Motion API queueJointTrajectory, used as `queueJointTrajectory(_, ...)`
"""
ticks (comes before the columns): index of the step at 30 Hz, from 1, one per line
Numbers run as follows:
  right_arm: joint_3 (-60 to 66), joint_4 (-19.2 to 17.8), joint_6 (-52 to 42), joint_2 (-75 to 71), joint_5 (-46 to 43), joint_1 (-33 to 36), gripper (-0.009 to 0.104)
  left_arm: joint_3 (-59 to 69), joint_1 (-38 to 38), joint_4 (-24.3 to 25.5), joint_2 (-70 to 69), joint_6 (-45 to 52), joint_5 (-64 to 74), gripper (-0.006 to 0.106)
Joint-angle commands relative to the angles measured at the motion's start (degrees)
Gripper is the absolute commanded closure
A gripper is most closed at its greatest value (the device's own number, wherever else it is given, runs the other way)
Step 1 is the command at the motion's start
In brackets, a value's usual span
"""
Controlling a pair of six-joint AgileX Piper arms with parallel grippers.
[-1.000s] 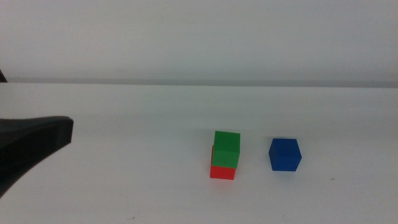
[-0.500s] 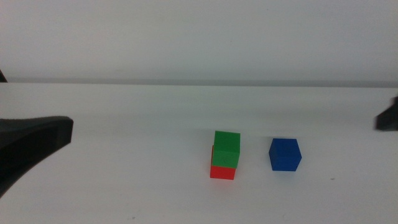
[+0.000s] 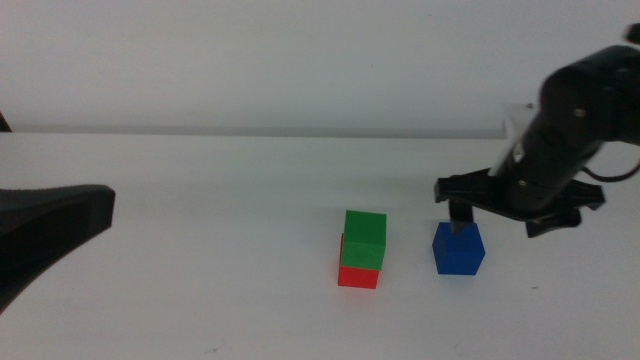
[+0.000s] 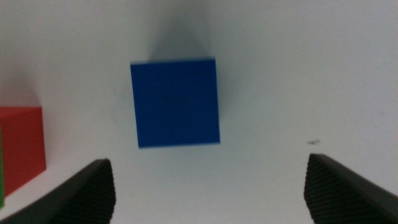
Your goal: Stack red cubes first, then green, then blue cubes in a specific spot.
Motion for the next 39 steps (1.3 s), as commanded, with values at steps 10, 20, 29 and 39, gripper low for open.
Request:
queueJointTrajectory(10,-3.39,1.94,-3.83,7.24,-3.77,0.09,0.014,0.41,0.15,-0.02,-0.25,-0.24,-0.98,0.007)
queueJointTrajectory(20,-3.39,1.67,-4.07,10.04,-5.61,0.01,0.016,0.41,0.15,-0.02,-0.25,-0.35,-0.98,0.007)
queueJointTrajectory(29,-3.39,1.58,-3.96,12.32,-7.14,-0.04,0.016,0.41,0.15,-0.02,-0.25,-0.26,-0.98,0.007)
queueJointTrajectory(39,-3.39,1.58,-3.87,14.61,-7.92,-0.04,0.022,0.41,0.15,-0.02,-0.25,-0.37,-0.98,0.007)
